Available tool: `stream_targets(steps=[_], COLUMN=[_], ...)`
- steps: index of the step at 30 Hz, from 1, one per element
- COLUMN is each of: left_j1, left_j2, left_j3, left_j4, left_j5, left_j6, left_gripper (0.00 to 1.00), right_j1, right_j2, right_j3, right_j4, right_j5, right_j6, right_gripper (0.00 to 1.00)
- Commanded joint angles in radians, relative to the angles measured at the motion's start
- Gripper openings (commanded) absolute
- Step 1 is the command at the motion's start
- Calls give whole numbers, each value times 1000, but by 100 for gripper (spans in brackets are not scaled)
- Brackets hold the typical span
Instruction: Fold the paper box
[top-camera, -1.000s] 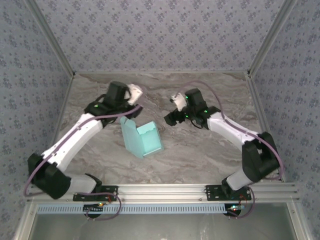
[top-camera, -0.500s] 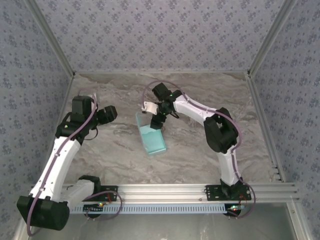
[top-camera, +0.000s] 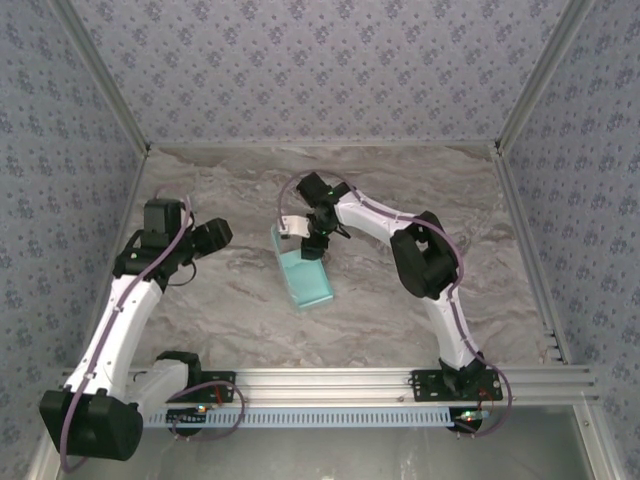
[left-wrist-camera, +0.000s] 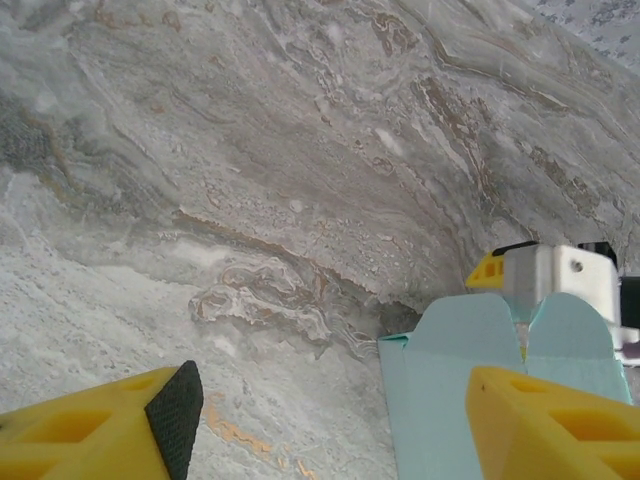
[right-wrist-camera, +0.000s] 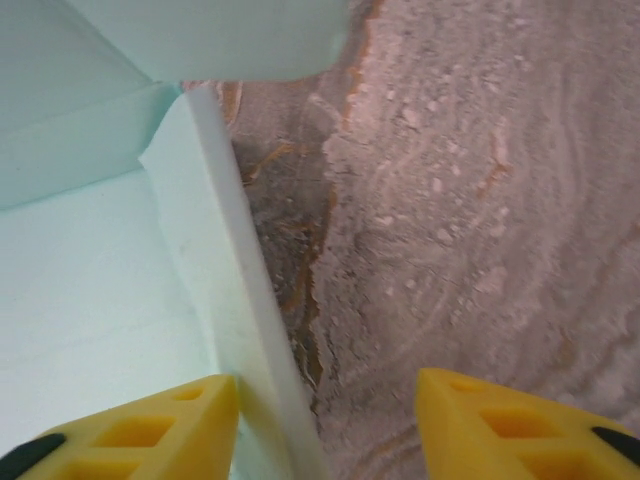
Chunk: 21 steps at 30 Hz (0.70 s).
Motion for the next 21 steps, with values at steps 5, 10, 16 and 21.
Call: stream_targets(steps=[5,10,16,21], left_j1=[7,6,5,5], left_j2=[7,26,43,47], left_j3=[-29,-47,-120,-173], left_j4=[23,61,186,265], left_j5=[29,73,133,166], left_j6=[-9,-17,-85,-106], left_gripper=[69,69,80,88], right_j1=[-30,-53,-64,-96], right_j2=[-12,-105,-277,-420], right_j3=[-18,-139,-438,-650], right_j4=[29,174,432,511], right_j5=[-15,87,354,483], right_j6=[117,388,855,1380], right_gripper=[38,30,29,28])
